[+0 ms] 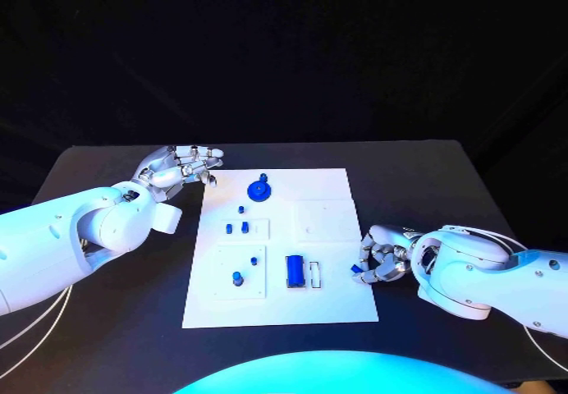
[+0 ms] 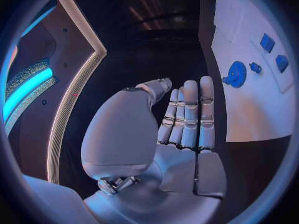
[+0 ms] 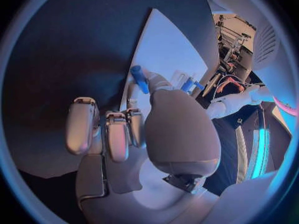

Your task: Assemble the parts on the task board

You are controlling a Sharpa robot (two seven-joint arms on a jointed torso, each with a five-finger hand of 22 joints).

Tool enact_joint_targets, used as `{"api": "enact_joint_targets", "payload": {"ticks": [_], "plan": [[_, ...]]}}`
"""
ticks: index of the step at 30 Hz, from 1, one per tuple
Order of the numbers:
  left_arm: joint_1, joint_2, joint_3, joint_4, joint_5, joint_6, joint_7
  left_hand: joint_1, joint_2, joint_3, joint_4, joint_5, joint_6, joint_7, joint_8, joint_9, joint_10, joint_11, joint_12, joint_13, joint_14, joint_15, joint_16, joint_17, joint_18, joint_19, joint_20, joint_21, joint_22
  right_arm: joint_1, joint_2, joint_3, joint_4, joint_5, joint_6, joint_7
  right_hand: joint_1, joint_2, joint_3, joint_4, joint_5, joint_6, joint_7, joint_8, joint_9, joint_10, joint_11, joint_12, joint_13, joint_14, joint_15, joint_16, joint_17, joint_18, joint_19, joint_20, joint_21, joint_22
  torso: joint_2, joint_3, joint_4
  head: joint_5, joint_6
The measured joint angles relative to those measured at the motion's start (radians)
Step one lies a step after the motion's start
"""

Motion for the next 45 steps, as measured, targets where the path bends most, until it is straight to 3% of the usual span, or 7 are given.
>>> {"api": "enact_joint_targets", "payload": {"ticks": [8, 13, 15, 17, 18, 29, 45], "plan": [[0.0, 0.0, 0.0, 0.0, 0.0, 0.0, 0.0, 0.0, 0.0, 0.0, 0.0, 0.0, 0.0, 0.0, 0.0, 0.0, 0.0, 0.0, 0.0, 0.0, 0.0, 0.0, 0.0, 0.0, 0.0, 0.0, 0.0, 0.0, 0.0, -0.002, 0.0, 0.0, 0.004, -0.02, -0.003, 0.004, 0.038, -0.038, 0.067, 0.065, 0.002, 0.01, 0.0, -0.013, 0.0, 0.0, 0.0, 0.0, 0.0, 0.0, 0.0, 0.0, 0.0, 0.0, 0.0, 0.0, -0.004, 0.0, 0.0, 0.0004, -0.0002, 0.001, 0.001], [0.0, 0.0, 0.0, -0.001, 0.0, 0.0, 0.0, 0.0, 0.0, 0.0, 0.0, 0.0, 0.0, 0.0, 0.0, 0.0, 0.0, 0.0, 0.0, 0.0, 0.0, 0.0, 0.0, 0.0, 0.0, 0.0, 0.0, 0.0, 0.0, 0.001, -0.01, -0.004, 0.018, -0.019, -0.013, 0.003, 0.027, -0.027, 0.136, 0.074, 0.002, 0.002, 0.003, -0.035, -0.001, 0.002, -0.002, -0.001, 0.0, 0.0, 0.0, 0.0, 0.0, 0.0, 0.004, -0.004, -0.004, 0.0, 0.0, 0.0007, -0.0007, 0.002, 0.002], [0.0, 0.001, 0.0, -0.002, 0.0, 0.0, 0.0, 0.0, 0.0, 0.0, 0.0, 0.0, 0.0, 0.0, 0.0, 0.0, 0.0, 0.0, 0.0, 0.0, 0.0, 0.0, 0.0, 0.0, 0.0, 0.0, 0.0, 0.0, 0.0, 0.007, -0.014, -0.007, 0.025, -0.011, -0.016, 0.002, 0.008, -0.008, 0.169, 0.069, 0.002, -0.014, 0.002, -0.014, -0.095, 0.002, -0.002, -0.004, 0.0, 0.0, 0.0, 0.0, 0.0, 0.0, 0.004, -0.004, -0.004, 0.0, 0.0, 0.0008, -0.0007, 0.002, 0.003], [0.0, 0.002, 0.0, -0.002, 0.0, 0.0, 0.0, 0.0, 0.0, 0.0, 0.0, 0.0, 0.0, 0.0, 0.0, 0.0, 0.0, 0.0, 0.0, 0.0, 0.0, 0.0, 0.0, 0.0, 0.0, 0.0, 0.0, 0.0, 0.0, 0.018, -0.015, -0.009, 0.036, 0.009, -0.022, 0.0, -0.015, 0.013, 0.201, 0.068, 0.002, -0.027, 0.002, -0.005, -0.242, 0.002, -0.002, -0.004, 0.0, 0.0, 0.0, 0.0, 0.0, 0.0, 0.004, -0.004, -0.004, 0.0, 0.0, 0.0008, -0.0007, 0.001, 0.003], [0.0, 0.002, 0.0, -0.002, 0.0, 0.0, 0.0, 0.0, 0.0, 0.0, 0.0, 0.0, 0.0, 0.0, 0.0, 0.0, 0.0, 0.0, 0.0, 0.0, 0.0, 0.0, 0.0, 0.0, 0.0, 0.0, 0.0, 0.0, 0.0, 0.022, -0.015, -0.01, 0.039, 0.02, -0.024, -0.001, -0.032, 0.018, 0.218, 0.064, 0.002, -0.035, 0.0, -0.006, -0.255, 0.001, -0.003, -0.004, 0.0, 0.0, 0.0, 0.0, 0.0, 0.0, 0.004, -0.004, -0.004, 0.0, 0.0, 0.0008, -0.0006, 0.001, 0.003], [0.0, 0.006, 0.0, -0.004, 0.0, 0.0, -0.001, 0.0, 0.0, 0.0, 0.0, 0.0, 0.0, 0.0, 0.0, 0.0, 0.0, 0.0, 0.0, 0.0, 0.0, 0.0, 0.0, 0.0, 0.0, 0.0, 0.0, 0.0, 0.0, 0.047, 0.045, -0.011, 0.049, 0.189, -0.089, 0.003, -0.127, 0.007, 0.34, -0.023, 0.001, -0.048, 0.004, 0.013, -0.236, 0.001, -0.003, -0.008, 0.0, 0.0, 0.0, 0.0, 0.0, 0.0, 0.004, -0.004, -0.008, 0.0, 0.0, -0.0003, 0.0005, 0.002, 0.003], [0.0, 0.004, 0.0, -0.001, 0.0, 0.001, -0.001, 0.0, 0.0, 0.003, 0.003, 0.0, 0.0, 0.0, 0.0, -0.001, 0.0, 0.0, 0.0, -0.002, 0.0, 0.0, 0.0, 0.0, 0.0, 0.0, 0.0, -0.003, -0.003, 0.016, 0.138, -0.012, -0.006, 0.316, -0.162, 0.013, -0.2, 0.004, 0.412, -0.078, -0.002, -0.05, 0.007, 0.012, -0.228, 0.001, -0.003, -0.008, 0.001, 0.0, 0.0, 0.0, 0.0, 0.0, 0.004, -0.004, -0.017, 0.0, 0.0, 0.0, 0.0005, 0.01, 0.0]]}}
